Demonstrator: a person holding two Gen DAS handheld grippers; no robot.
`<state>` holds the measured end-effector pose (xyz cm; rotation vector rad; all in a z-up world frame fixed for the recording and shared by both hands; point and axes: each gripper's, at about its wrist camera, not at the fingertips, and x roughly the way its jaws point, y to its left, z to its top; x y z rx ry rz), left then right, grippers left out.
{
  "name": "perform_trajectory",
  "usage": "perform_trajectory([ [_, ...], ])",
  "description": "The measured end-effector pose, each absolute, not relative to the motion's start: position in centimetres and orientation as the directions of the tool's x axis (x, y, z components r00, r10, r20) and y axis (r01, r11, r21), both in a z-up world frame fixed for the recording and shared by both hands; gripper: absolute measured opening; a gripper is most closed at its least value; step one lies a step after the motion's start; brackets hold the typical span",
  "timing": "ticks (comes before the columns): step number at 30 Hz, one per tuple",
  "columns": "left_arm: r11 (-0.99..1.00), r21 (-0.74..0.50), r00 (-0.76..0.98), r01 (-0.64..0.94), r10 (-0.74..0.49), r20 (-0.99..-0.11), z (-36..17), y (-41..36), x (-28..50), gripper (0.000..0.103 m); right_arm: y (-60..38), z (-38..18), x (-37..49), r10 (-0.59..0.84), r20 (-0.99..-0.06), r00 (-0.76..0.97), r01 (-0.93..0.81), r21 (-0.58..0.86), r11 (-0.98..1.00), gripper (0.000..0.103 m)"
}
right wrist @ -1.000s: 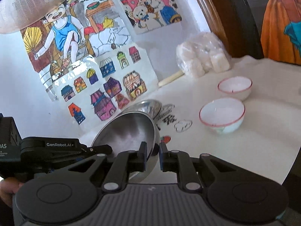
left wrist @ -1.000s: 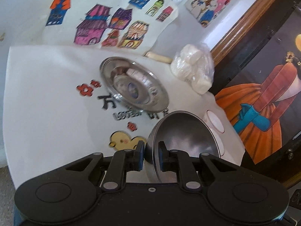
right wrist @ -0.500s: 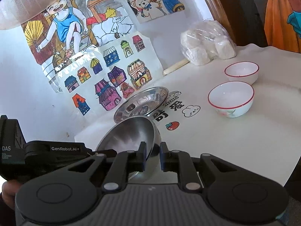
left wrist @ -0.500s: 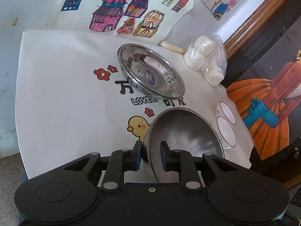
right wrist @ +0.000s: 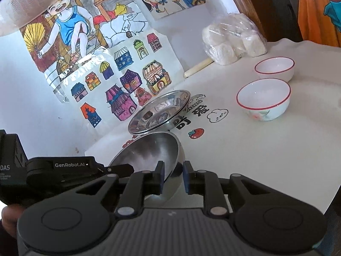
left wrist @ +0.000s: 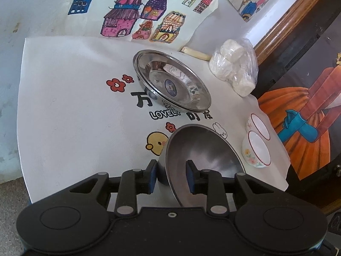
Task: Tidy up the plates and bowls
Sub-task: 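Lift and carry the steel bowl with both tools toward the plate stack, then lower the steel bowl onto the steel plates and open both tools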
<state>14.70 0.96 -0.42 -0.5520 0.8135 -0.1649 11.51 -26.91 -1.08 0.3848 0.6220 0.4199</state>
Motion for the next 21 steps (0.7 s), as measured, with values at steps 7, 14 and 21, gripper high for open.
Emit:
perform_trajectory([
  [7, 0.859, -0.503, 0.703, -0.098, -0.298, -0.645, -0.3, 1.3, 14.7, 0.057, -27.4, -1.3, 11.8, 0.449, -0.468, 0.761, -0.233, 0.449, 0.863, 0.037],
  [14, 0.896, -0.434, 0.764, -0.095, -0.214, -0.609, 1.8, 1.3, 14.9, 0.073, -28.0, -0.7, 12.3, 0.405, -0.437, 0.803, -0.222, 0.411, 0.884, 0.068],
  [21, 0.935, -0.354, 0.787, -0.017, -0.206, -0.582, 4.2, -0.6, 16.7, 0.093, -28.9, 0.3, 12.7, 0.325, -0.417, 0.849, -0.195, 0.324, 0.926, 0.098],
])
